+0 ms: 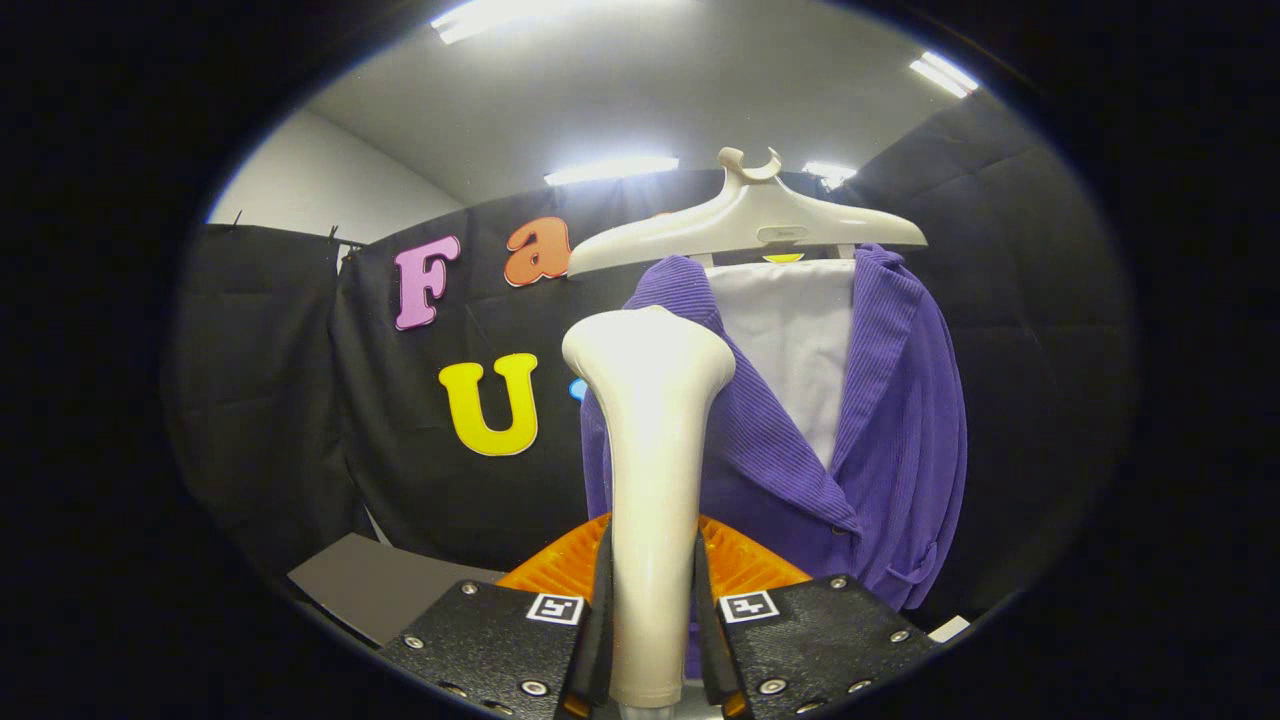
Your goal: Iron the clothes twice with a garment steamer, once on the left side and once on the right side.
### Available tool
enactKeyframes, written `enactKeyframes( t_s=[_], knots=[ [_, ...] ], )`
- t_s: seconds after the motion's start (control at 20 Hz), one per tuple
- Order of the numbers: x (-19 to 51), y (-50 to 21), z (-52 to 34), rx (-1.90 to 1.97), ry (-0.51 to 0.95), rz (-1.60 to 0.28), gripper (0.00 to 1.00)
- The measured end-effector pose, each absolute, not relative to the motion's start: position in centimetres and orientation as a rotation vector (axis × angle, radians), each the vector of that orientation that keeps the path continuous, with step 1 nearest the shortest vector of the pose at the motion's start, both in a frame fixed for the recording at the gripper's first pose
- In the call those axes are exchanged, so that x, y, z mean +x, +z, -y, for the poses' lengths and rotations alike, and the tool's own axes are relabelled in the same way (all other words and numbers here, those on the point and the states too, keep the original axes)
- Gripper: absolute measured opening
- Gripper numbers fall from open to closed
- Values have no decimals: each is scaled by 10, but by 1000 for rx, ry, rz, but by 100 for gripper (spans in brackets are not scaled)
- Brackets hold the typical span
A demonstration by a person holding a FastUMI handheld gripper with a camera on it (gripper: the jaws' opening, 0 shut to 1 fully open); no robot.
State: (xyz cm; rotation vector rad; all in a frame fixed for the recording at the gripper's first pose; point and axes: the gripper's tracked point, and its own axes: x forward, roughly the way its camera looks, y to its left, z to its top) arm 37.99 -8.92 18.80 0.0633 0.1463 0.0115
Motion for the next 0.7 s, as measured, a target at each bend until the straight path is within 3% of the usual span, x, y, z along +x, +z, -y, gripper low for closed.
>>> enactKeyframes(
  t_s=[0.7],
  knots=[
    [347,66,111,99,-31,-355,35]
  ],
)
